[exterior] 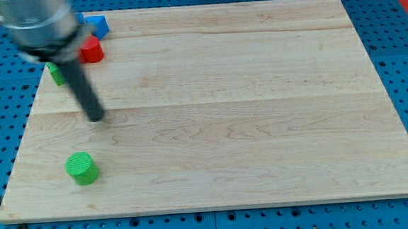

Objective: Slide the green circle into a group of blocks

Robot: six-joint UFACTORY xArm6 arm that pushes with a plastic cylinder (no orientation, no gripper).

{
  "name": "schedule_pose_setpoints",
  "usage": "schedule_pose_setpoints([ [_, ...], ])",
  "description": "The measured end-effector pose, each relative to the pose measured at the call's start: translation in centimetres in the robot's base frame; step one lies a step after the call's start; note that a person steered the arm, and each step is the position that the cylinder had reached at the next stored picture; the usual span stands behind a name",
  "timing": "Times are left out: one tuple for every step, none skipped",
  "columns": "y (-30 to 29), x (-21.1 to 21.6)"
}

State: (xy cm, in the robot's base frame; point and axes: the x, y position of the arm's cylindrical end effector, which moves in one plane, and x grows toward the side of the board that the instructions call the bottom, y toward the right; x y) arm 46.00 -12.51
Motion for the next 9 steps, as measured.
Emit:
schedule_pose_setpoints([
  [11.4,4.2],
  [9.3,14.9],
  [0.1,15.5],
  [-5.2,11.0],
  [-7.5,7.6],
  [-7.9,5.3],
  [-11.6,7.5],
  [-10.7,3.8],
  [-7.6,-2.8],
])
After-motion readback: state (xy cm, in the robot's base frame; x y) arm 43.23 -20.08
